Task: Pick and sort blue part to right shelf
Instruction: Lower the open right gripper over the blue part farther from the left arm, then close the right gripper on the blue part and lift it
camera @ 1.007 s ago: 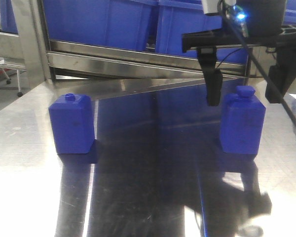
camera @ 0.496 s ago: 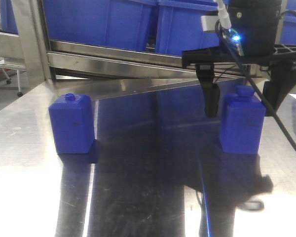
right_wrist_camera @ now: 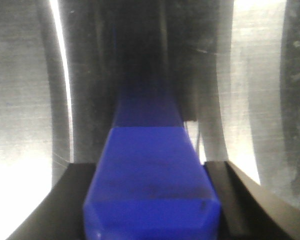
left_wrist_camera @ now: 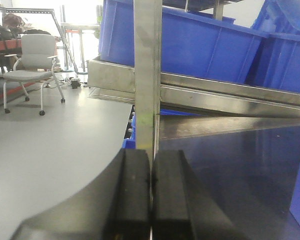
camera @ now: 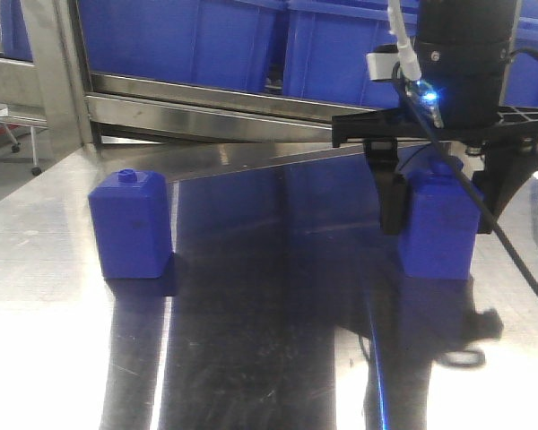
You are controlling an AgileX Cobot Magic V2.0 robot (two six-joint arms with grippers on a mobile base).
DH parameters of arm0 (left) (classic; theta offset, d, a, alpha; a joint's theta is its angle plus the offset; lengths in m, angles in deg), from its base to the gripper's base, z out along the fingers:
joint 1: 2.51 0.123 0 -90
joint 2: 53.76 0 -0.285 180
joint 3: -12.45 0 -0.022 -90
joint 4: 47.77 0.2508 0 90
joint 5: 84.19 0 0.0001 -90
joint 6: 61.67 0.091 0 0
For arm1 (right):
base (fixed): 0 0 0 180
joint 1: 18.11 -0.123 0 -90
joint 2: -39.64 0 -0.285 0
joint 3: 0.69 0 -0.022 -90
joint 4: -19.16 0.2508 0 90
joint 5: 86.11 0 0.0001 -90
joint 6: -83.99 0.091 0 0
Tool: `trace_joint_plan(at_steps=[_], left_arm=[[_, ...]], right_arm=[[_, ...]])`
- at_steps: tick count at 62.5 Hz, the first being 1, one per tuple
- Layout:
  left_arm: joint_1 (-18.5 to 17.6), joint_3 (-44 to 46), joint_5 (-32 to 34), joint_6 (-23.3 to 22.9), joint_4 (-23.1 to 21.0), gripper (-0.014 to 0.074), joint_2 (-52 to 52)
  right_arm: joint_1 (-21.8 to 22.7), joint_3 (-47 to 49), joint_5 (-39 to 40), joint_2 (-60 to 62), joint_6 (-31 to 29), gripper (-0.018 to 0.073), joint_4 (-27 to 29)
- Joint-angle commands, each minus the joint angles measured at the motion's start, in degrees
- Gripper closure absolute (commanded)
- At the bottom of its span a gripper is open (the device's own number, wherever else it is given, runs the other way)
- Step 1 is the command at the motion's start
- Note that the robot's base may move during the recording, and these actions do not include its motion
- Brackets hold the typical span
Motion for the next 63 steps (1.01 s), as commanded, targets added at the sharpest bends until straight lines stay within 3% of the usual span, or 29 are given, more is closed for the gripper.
trace_joint_plan(at_steps=[1,26,40,55,63], left_arm=[[-0.3,-1.4,5.3,-0.4,-0.5,0.0473,-1.2],[-0.3,-1.4,5.3,-0.4,-0.5,0.0473,-1.2],[-0.3,-1.4,5.3,-0.4,-0.5,0.0473,-1.2],[-0.3,-1.4,5.3,-0.4,-0.5,0.0473,-1.2],[-0.3,-1.4,5.3,-0.4,-0.5,0.0473,-1.2]], right_arm=[[0.2,1.3,1.1,2.6,-0.6,0.0139,-0.1],[0.2,1.0,1.2,7.1,-1.9,0.0153,-2.1],[2.9,-5.1,8.4,15.8,-15.6,0.0153,-0.6],[11.7,-18.6,21.4,26.1,-30.4,0.0153,4.5],[16.1,-25.2,30.9,32.8,-34.0,0.0153,6.9]])
